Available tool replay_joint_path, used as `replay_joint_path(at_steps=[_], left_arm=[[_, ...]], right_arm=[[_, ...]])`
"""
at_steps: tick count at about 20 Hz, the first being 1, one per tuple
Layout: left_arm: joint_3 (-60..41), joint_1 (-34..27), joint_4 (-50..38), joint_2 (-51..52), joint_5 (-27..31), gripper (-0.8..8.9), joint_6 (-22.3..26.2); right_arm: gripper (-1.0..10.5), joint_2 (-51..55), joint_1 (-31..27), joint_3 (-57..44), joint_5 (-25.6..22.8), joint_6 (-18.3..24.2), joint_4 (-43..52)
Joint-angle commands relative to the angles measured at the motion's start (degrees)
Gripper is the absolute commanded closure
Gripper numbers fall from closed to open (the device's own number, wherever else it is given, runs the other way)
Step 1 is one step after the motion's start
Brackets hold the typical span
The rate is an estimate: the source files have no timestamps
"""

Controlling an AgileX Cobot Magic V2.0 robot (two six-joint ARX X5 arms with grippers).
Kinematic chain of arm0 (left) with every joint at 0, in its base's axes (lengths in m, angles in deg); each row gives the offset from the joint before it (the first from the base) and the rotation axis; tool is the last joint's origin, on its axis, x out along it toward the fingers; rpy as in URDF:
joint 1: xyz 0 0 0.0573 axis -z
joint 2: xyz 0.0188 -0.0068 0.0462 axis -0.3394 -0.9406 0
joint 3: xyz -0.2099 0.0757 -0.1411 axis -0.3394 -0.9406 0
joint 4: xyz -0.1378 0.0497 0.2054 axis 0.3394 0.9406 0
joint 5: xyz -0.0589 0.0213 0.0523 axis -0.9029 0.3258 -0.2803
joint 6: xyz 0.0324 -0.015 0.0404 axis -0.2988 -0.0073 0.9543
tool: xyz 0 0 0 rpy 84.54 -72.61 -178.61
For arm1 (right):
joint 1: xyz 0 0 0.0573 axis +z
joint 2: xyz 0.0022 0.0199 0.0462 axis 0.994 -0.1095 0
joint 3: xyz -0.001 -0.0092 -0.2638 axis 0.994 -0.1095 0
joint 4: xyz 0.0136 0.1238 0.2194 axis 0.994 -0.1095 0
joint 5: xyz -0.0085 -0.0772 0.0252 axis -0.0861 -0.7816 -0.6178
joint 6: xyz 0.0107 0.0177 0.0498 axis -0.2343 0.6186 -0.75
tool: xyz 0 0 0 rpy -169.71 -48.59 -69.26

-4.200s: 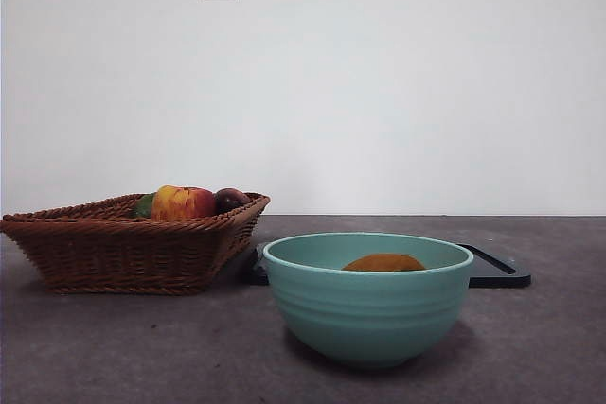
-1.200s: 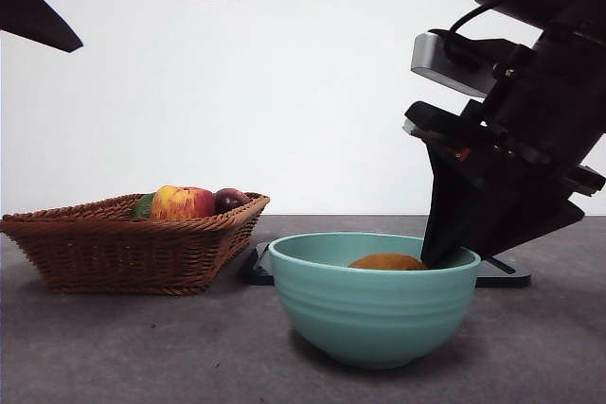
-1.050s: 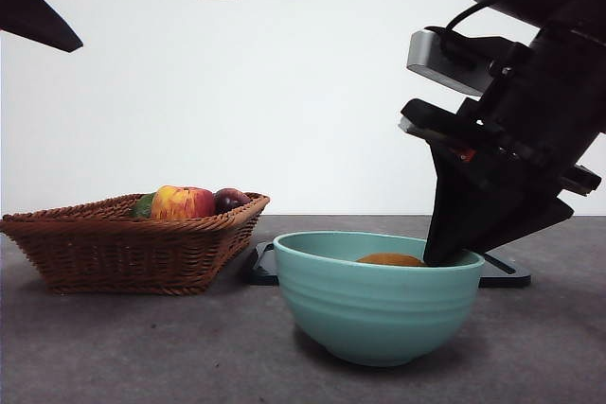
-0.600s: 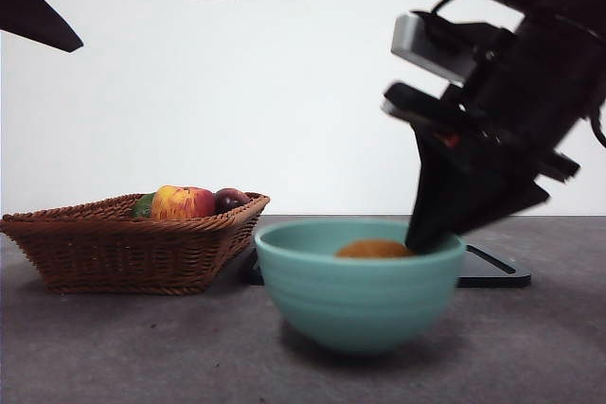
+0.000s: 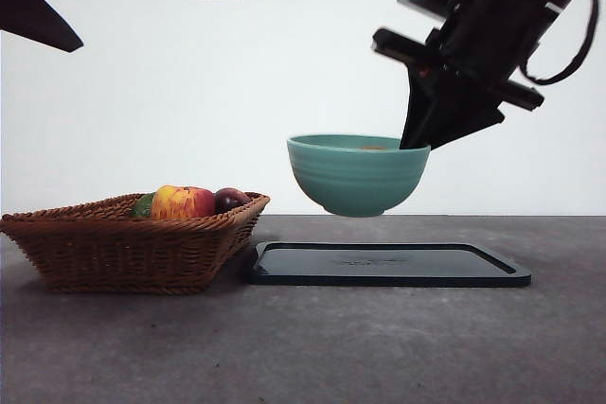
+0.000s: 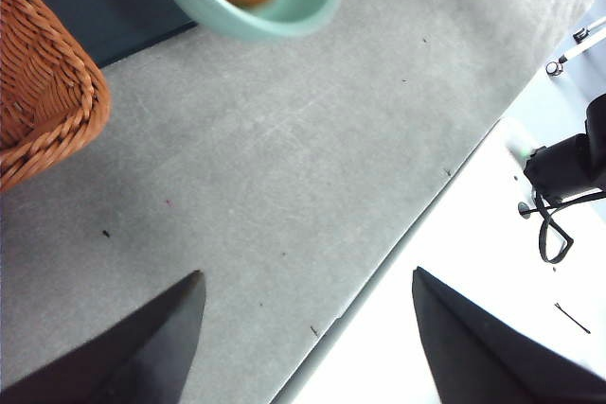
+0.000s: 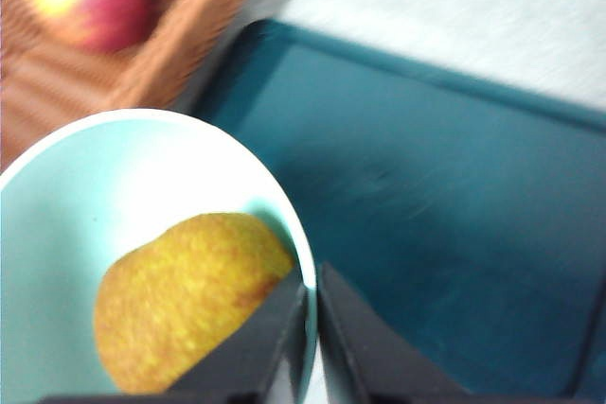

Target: Pick up the wifruite, put it on the bowl, pick up the plate, put it on desk

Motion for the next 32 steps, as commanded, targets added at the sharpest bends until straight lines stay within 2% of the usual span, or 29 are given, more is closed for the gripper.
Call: replay_joint_path(at_steps=[1, 4, 9, 17, 18, 20, 21, 24, 28, 30, 32], left_arm=[[0.4, 0.3, -0.7, -0.3, -0.4, 4.70, 1.1], [0.4, 0.3, -0.6, -0.3, -0.4, 4.70, 1.1], [0.4, 0.3, -0.6, -0.3, -0.4, 4.70, 1.1], [0.4, 0.3, -0.6, -0.3, -0.4, 4.70, 1.1], [0.4, 0.3, -0.6, -0.3, -0.4, 4.70, 1.1], [0.4, 0.3, -0.6, -0.3, -0.4, 4.70, 1.1], [0.4, 0.3, -0.6, -0.3, -0.4, 4.70, 1.1], [0.4, 0.3, -0.6, -0.3, -0.4, 4.70, 1.1], [0.4, 0.3, -0.6, -0.3, -0.4, 4.70, 1.3], [0.4, 0.3, -0.7, -0.3, -0.4, 4.70, 1.3], [0.4, 0.3, -0.7, -0.3, -0.4, 4.70, 1.3]], right_arm=[[9.3, -5.1, -1.3, 4.0, 0.0, 1.9, 0.7], [9.3, -11.6, -3.3, 8.6, 0.2, 3.2, 1.2], [9.3, -19.1, -4.8, 11.5, 0.5, 3.2, 3.3], [9.3, -20.6, -4.7, 11.5, 0.3, 2.9, 3.7], [8.8, -20.5, -4.7, 11.5, 0.2, 2.9, 3.7], [7.0, -20.1, -4.8, 11.6, 0.1, 2.1, 3.0], [6.7, -19.4, -4.8, 11.6, 0.0, 2.0, 2.3], [6.7, -15.5, -4.8, 11.6, -1.2, 2.2, 0.5], [6.7, -4.7, -4.7, 11.6, -2.3, 3.0, -4.7], [6.7, 2.1, -4.6, 11.6, -1.5, 2.9, -9.7], [6.7, 9.1, -4.6, 11.6, 1.7, 3.0, -15.8]])
